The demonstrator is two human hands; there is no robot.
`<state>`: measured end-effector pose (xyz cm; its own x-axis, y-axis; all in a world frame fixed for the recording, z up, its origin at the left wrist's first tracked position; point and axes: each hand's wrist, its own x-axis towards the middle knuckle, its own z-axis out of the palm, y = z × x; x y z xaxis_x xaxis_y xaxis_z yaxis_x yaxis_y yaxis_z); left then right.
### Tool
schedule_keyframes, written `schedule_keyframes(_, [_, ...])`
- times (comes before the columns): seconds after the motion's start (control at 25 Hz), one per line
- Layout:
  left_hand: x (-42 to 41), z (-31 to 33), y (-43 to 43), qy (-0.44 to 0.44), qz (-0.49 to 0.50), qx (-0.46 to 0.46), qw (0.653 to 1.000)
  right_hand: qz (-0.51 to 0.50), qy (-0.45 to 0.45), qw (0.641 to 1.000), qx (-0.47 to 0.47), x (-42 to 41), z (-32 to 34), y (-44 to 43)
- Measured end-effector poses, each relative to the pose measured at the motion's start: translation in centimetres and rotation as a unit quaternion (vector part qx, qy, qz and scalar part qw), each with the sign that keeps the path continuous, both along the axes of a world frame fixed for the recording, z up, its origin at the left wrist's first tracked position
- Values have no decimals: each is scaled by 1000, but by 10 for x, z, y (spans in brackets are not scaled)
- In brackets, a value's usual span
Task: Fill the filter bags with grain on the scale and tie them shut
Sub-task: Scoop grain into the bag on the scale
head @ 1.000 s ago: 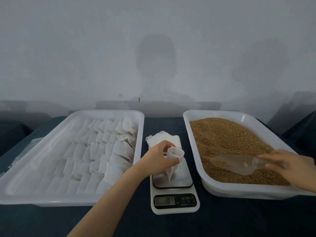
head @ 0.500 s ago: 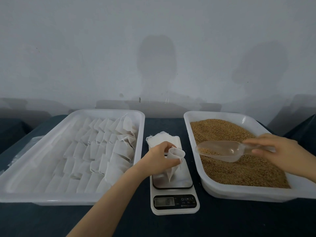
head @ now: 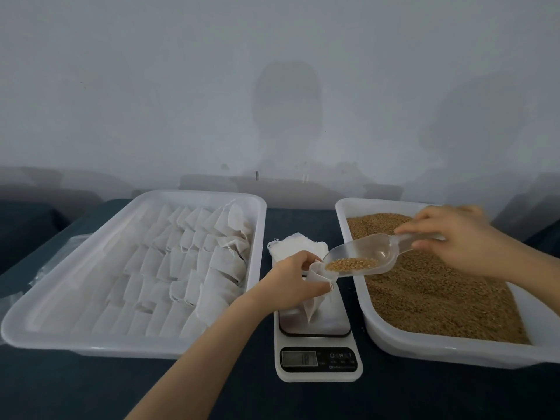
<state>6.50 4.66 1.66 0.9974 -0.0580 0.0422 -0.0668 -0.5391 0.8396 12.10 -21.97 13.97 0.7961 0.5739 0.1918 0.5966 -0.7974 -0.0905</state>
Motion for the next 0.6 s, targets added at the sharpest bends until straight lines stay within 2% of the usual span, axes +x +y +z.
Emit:
schedule_keyframes(0.24, [0, 2, -1, 6, -3, -2, 1000, 33, -71, 995, -66, 4, 11, 19])
schedule_keyframes(0.6, [0, 2, -1, 5, 4, -4, 1000, 89, -213, 957, -174, -16, 30, 48])
